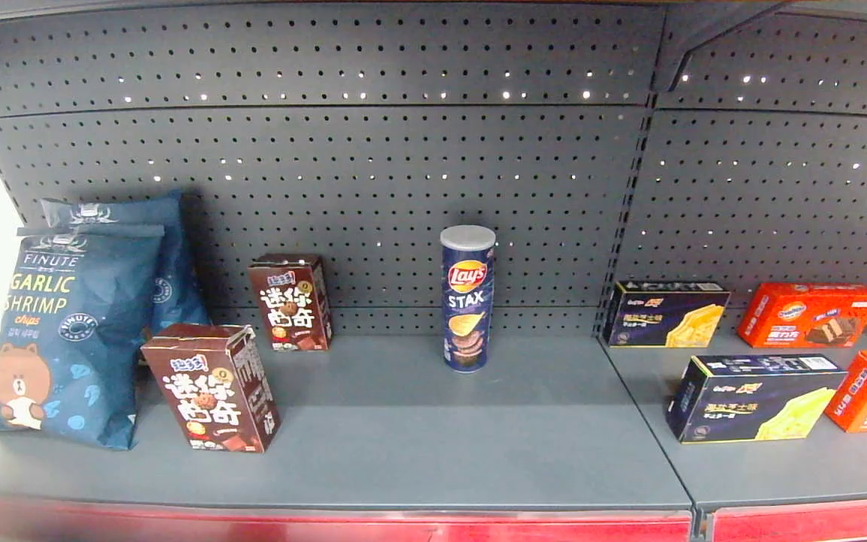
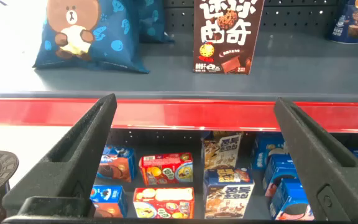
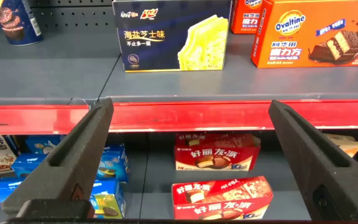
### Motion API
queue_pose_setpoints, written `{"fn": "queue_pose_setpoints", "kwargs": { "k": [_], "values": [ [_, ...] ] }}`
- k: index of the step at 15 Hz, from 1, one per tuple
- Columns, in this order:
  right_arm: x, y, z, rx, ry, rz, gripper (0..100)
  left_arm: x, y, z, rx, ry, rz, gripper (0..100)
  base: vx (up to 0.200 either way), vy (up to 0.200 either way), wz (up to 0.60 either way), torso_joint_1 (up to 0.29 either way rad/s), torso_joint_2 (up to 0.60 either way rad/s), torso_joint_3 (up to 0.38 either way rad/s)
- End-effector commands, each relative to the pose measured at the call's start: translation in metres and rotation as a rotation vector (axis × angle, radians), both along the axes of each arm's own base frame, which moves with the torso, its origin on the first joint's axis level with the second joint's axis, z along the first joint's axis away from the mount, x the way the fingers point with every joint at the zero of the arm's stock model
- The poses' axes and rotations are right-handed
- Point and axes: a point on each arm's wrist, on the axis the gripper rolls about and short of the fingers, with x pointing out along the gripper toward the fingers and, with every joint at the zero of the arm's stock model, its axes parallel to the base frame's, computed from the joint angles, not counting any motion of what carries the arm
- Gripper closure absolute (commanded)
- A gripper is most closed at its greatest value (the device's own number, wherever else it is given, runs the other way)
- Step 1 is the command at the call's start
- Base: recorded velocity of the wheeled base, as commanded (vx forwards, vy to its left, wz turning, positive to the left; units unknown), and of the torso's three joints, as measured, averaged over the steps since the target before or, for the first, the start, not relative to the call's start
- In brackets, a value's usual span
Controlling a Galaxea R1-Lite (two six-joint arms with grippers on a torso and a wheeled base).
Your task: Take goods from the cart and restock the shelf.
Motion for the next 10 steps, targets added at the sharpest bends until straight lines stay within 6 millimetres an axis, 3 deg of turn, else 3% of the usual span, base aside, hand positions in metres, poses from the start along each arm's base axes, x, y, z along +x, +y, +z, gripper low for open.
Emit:
{"fn": "queue_pose_setpoints", "kwargs": {
  "k": [1,5,10],
  "values": [
    [0.0001,0.0000,0.0000,0.000,0.001,0.000,0,0.0000,0.0000,0.0000,-0.001,-0.001,0.001,0,0.000,0.000,0.00,0.000,0.00,0.000],
    [0.0001,0.0000,0.0000,0.001,0.001,0.000,0,0.0000,0.0000,0.0000,0.000,-0.001,0.001,0,0.000,0.000,0.00,0.000,0.00,0.000],
    [0.0001,0.0000,0.0000,0.001,0.001,0.000,0,0.0000,0.0000,0.0000,0.002,-0.001,-0.002,0,0.000,0.000,0.60,0.003,0.00,0.002]
  ]
}}
